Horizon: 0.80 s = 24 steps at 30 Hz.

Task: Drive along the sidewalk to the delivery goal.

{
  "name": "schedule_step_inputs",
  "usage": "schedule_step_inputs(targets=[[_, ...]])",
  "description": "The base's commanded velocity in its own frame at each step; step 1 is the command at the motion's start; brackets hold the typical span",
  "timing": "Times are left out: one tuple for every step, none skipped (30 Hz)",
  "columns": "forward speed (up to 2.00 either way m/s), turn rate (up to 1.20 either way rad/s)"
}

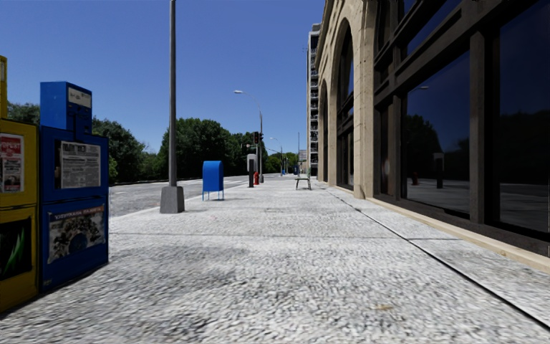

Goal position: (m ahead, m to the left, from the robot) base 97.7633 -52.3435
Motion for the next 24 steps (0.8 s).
schedule_step_inputs(targets=[[2.0,0.0],[2.0,0.0],[2.0,0.0],[2.0,0.0],[2.0,0.0],[2.0,0.0],[2.0,0.0],[2.0,0.0],[2.0,0.0],[2.0,0.0],[2.0,0.0],[2.0,0.0],[2.0,0.0],[2.0,0.0],[2.0,0.0],[2.0,0.0],[2.0,0.0],[2.0,0.0],[2.0,0.0],[2.0,0.0],[2.0,0.0],[2.0,0.0],[2.0,0.0],[2.0,0.0]])
